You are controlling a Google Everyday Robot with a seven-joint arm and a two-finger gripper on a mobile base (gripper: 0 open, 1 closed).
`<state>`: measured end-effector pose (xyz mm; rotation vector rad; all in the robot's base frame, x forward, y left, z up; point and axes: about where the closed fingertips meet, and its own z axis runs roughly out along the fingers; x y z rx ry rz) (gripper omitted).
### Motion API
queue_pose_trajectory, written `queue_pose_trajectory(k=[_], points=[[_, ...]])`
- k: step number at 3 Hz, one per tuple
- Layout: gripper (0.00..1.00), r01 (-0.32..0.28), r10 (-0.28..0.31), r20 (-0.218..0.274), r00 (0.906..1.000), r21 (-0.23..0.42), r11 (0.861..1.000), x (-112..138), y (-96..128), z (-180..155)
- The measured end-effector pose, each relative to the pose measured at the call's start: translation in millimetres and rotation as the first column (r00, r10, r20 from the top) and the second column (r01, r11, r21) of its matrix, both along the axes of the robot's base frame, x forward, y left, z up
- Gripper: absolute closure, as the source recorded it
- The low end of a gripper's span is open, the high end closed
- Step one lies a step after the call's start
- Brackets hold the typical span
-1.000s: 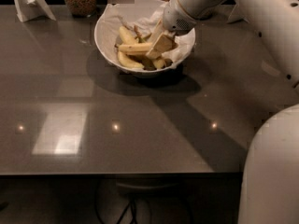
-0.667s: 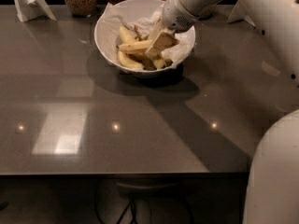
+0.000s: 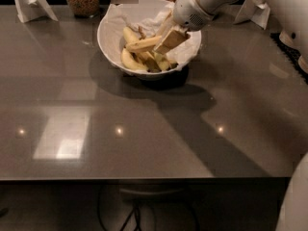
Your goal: Pick banana from white bowl
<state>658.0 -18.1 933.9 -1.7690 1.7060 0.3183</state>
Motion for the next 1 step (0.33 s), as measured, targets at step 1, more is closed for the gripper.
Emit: queue_pose_trajectory(k=[1], points=[[1.00,-0.016,0.013,0.037,0.9992,0.075,0.997,-10.4,-7.7,6.5]])
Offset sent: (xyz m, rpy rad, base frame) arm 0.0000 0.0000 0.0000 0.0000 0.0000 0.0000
